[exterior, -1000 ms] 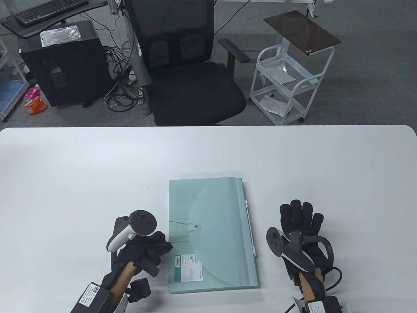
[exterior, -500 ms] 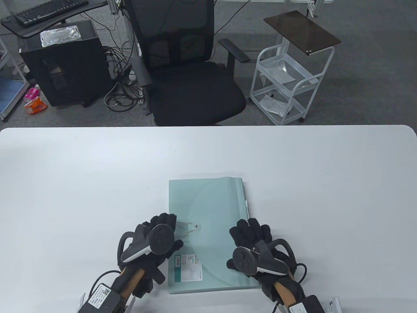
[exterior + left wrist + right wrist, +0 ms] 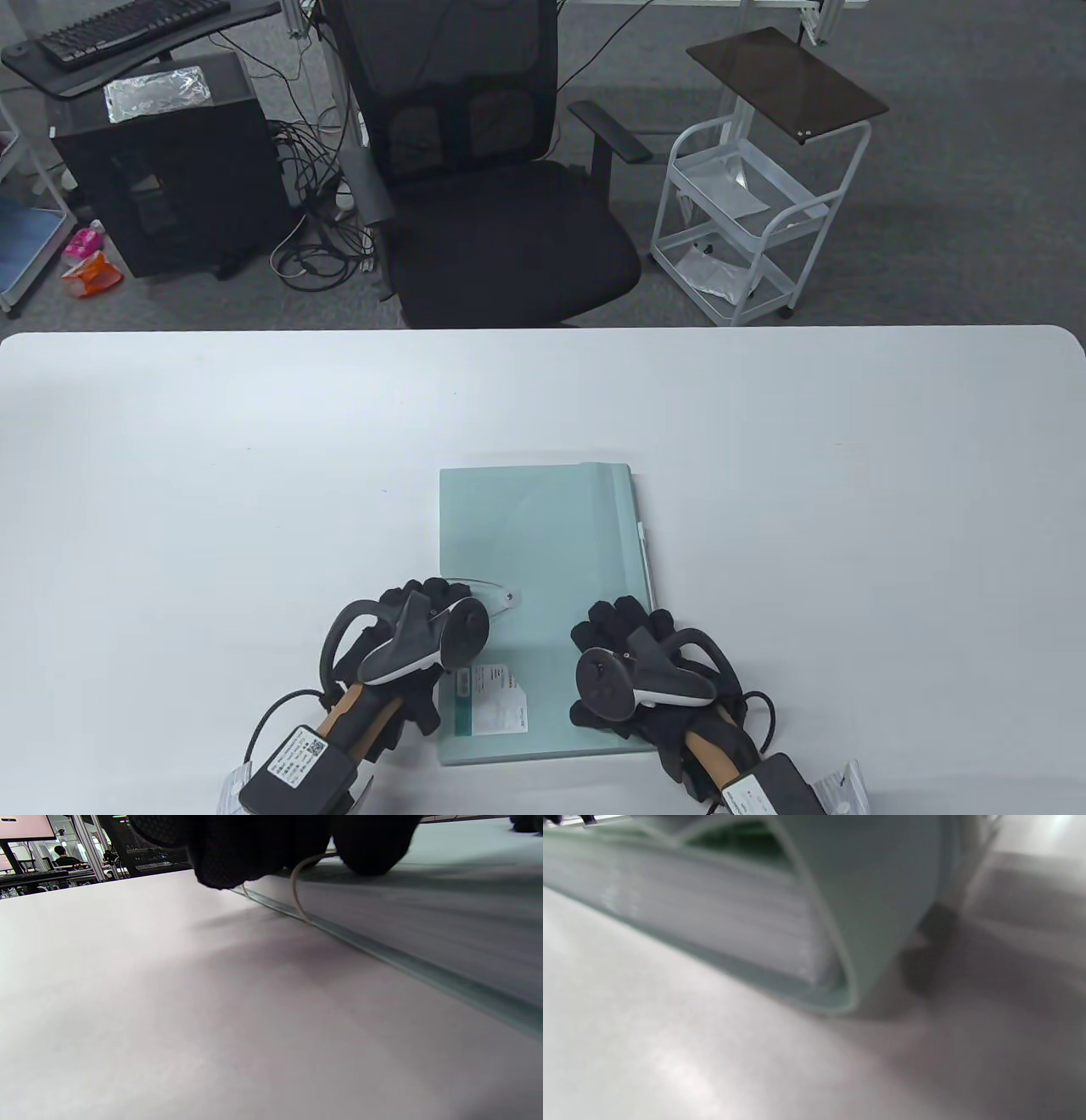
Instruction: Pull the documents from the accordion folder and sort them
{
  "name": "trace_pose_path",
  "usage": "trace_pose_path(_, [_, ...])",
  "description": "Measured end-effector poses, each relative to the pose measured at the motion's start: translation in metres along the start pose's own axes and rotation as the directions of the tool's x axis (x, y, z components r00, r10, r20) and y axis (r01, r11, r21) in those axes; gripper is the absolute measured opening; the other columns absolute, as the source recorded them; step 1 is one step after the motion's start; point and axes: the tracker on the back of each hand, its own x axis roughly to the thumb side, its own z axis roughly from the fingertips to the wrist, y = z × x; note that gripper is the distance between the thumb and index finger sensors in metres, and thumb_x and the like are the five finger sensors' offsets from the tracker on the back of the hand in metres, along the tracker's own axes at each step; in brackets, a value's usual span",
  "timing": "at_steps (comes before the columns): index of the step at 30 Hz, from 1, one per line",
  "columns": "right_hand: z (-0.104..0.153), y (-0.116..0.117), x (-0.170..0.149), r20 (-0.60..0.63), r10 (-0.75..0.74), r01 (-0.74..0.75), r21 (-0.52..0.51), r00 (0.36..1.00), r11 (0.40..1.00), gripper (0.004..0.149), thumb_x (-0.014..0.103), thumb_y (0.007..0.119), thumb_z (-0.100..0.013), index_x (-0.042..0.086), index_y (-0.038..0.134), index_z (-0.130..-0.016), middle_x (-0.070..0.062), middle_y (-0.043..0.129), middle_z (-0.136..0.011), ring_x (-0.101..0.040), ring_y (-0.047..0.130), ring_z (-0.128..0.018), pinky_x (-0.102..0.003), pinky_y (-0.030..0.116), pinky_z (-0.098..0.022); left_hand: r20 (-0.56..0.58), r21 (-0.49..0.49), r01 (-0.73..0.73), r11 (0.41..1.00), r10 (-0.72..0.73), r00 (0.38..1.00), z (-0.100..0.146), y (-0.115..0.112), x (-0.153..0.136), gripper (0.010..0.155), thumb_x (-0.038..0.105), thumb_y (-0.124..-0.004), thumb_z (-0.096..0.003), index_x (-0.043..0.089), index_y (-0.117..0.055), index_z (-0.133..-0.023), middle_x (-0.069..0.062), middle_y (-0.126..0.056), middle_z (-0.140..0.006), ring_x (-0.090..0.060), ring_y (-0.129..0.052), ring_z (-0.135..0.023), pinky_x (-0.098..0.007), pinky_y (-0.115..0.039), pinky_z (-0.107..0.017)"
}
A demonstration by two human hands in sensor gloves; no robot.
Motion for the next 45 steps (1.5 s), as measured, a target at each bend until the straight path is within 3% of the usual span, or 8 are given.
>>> trace_pose_path(4, [0.000, 0.000, 0.000, 0.000, 0.003, -0.003, 0.003, 1.000, 1.000, 0.084, 0.058, 0.049, -0.046, 0.006, 0.018, -0.104, -0.029, 0.017, -0.109, -0.059, 0.020, -0.096, -0.075, 0.030, -0.066, 0.017, 0.048, 0.079, 0.996, -0.080, 0.997, -0.005, 0.000, 0.005, 0.045, 0.040, -0.073, -0.0558, 0.024, -0.072, -0.097, -0.002, -0.077, -0.100, -0.030, -0.085, -0.083, -0.049, -0.070, -0.064])
trace_pose_path(10, [0.000, 0.000, 0.001, 0.001, -0.004, 0.004, 0.007, 1.000, 1.000, 0.084, 0.058, 0.049, -0.047, 0.006, 0.017, -0.104, -0.029, 0.016, -0.109, -0.059, 0.018, -0.096, -0.075, 0.029, -0.066, 0.038, -0.061, 0.155, 0.986, -0.152, 0.988, -0.017, 0.009, 0.016, 0.041, 0.035, -0.070, -0.0569, 0.023, -0.073, -0.096, -0.001, -0.078, -0.099, -0.031, -0.082, -0.086, -0.051, -0.066, -0.068])
trace_pose_path(14, [-0.002, 0.000, 0.003, -0.002, 0.019, -0.019, 0.014, 1.000, 1.000, 0.084, 0.058, 0.048, -0.047, 0.006, 0.015, -0.103, -0.029, 0.016, -0.109, -0.060, 0.018, -0.096, -0.075, 0.028, -0.066, 0.068, -0.117, 0.082, 0.990, -0.074, 0.995, -0.021, 0.017, 0.020, 0.040, 0.034, -0.070, -0.0559, 0.025, -0.075, -0.095, 0.000, -0.078, -0.099, -0.032, -0.081, -0.087, -0.051, -0.065, -0.069])
trace_pose_path(22, [-0.002, 0.000, 0.004, -0.001, 0.032, -0.032, 0.015, 0.999, 0.999, 0.084, 0.059, 0.046, -0.047, 0.006, 0.015, -0.103, -0.030, 0.015, -0.109, -0.060, 0.019, -0.096, -0.076, 0.029, -0.066, 0.044, -0.053, -0.179, 0.982, 0.182, 0.982, -0.021, 0.020, 0.004, 0.039, 0.033, -0.069, -0.0564, 0.025, -0.075, -0.094, -0.001, -0.079, -0.098, -0.031, -0.083, -0.084, -0.051, -0.067, -0.067])
trace_pose_path(26, [-0.001, 0.000, 0.003, 0.001, 0.018, -0.018, 0.007, 1.000, 1.000, 0.084, 0.059, 0.047, -0.046, 0.006, 0.015, -0.103, -0.029, 0.015, -0.109, -0.060, 0.018, -0.096, -0.076, 0.028, -0.066, -0.001, -0.037, -0.104, 0.994, 0.104, 0.995, -0.008, 0.018, -0.012, 0.039, 0.034, -0.069, -0.0574, 0.025, -0.073, -0.096, 0.000, -0.078, -0.100, -0.032, -0.082, -0.089, -0.052, -0.066, -0.068])
trace_pose_path(31, [0.000, 0.000, 0.003, -0.002, 0.033, -0.033, 0.012, 0.999, 0.999, 0.084, 0.059, 0.046, -0.046, 0.006, 0.013, -0.103, -0.029, 0.012, -0.109, -0.060, 0.018, -0.096, -0.076, 0.028, -0.066, 0.031, 0.033, -0.050, 0.998, 0.049, 0.998, 0.009, -0.001, -0.022, 0.043, 0.038, -0.063, -0.0606, 0.025, -0.064, -0.101, -0.003, -0.069, -0.108, -0.033, -0.077, -0.097, -0.055, -0.063, -0.072])
trace_pose_path(35, [0.001, -0.001, 0.002, -0.001, 0.024, -0.024, 0.003, 1.000, 1.000, 0.084, 0.059, 0.046, -0.046, 0.006, 0.014, -0.103, -0.029, 0.012, -0.109, -0.060, 0.018, -0.096, -0.075, 0.029, -0.067, 0.101, 0.019, -0.067, 0.998, 0.065, 0.993, 0.012, -0.007, -0.020, 0.071, 0.050, -0.061, -0.0590, 0.017, -0.038, -0.118, -0.013, -0.050, -0.120, -0.042, -0.062, -0.106, -0.062, -0.052, -0.076])
trace_pose_path(45, [0.012, -0.022, 0.001, 0.006, 0.052, -0.050, -0.126, 0.999, 0.991, 0.085, 0.060, 0.047, -0.045, 0.004, 0.019, -0.103, -0.030, 0.022, -0.109, -0.059, 0.029, -0.097, -0.072, 0.037, -0.069, 0.085, -0.049, -0.026, 0.998, 0.030, 0.996, 0.009, -0.014, -0.019, 0.069, 0.051, -0.059, -0.0589, 0.020, -0.040, -0.118, -0.011, -0.047, -0.123, -0.042, -0.057, -0.111, -0.064, -0.049, -0.077])
